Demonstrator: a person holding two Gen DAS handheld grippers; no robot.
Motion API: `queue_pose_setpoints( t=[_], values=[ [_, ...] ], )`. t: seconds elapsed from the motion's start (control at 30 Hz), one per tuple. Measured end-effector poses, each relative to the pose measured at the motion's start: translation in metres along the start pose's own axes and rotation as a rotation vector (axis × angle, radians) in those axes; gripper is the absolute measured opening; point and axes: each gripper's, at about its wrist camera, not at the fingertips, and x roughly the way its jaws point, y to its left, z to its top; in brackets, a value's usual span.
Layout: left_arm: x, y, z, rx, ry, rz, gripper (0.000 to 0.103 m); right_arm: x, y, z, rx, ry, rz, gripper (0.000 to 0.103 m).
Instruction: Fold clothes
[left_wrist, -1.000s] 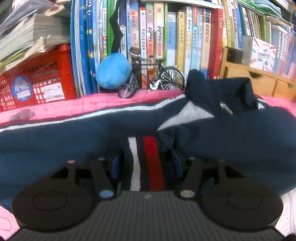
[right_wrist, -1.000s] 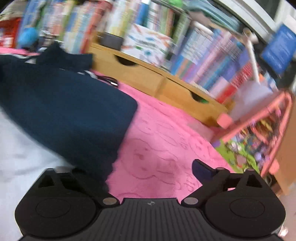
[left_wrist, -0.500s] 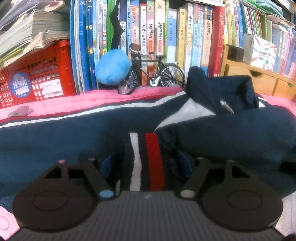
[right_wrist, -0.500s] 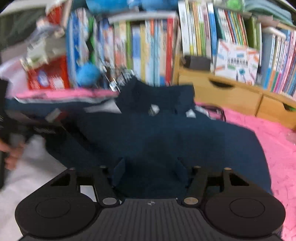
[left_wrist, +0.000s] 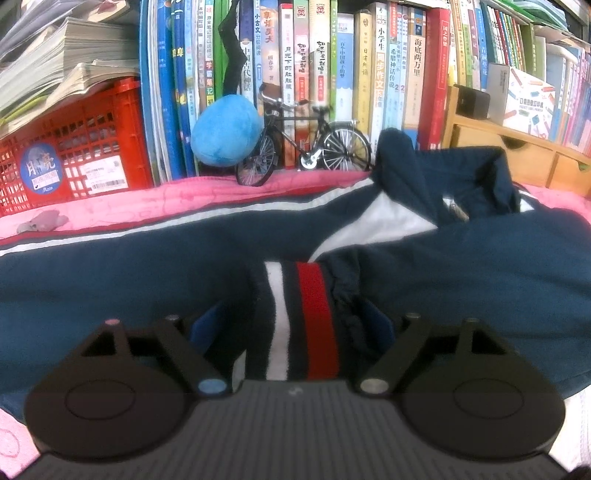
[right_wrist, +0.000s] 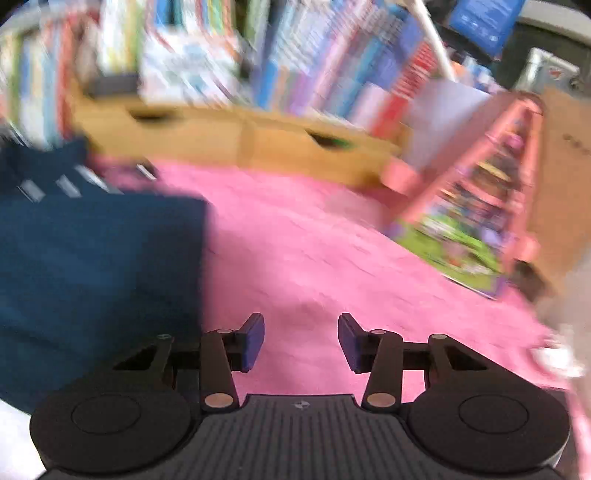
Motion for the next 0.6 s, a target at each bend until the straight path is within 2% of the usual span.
queue_pose_setpoints(
  t=[0.1,0.3,0.37,0.4,0.43,0.47,0.5,0.53,0.6],
  values=[
    [0.000,0.000,0.000,0.000,0.000,0.001,0.083,0.002,0.035,0.017,0.001,-0.055,0.168,0.050],
    [0.000,-0.001,0.000,-0.002,0.001,0.003,0.084,0.046,0.064,0.027,-0.018,-0.002,0.242,0.051],
    [0.000,-0.001,-0.001,-0.003,0.002,0.002,0.084,0.061,0.073,0.030,-0.024,0.017,0.263,0.055],
    [0.001,-0.001,-0.001,-0.004,0.002,0.001,0.084,0.068,0.078,0.031,-0.027,0.026,0.274,0.064],
    [0.001,-0.001,-0.001,-0.004,0.002,0.001,0.085,0.073,0.070,0.032,-0.016,0.033,0.267,0.071],
    [0.001,-0.002,-0.001,-0.004,0.003,0.000,0.085,0.077,0.060,0.033,-0.001,0.039,0.257,0.072],
    [0.001,-0.002,-0.001,-0.004,0.003,0.000,0.085,0.080,0.052,0.034,0.005,0.046,0.227,0.077],
    [0.001,-0.002,-0.001,-0.004,0.003,0.000,0.085,0.082,0.044,0.035,0.010,0.054,0.192,0.086],
    [0.001,-0.002,-0.001,-0.004,0.003,0.000,0.085,0.083,0.032,0.035,0.015,0.060,0.096,0.085]
  ],
)
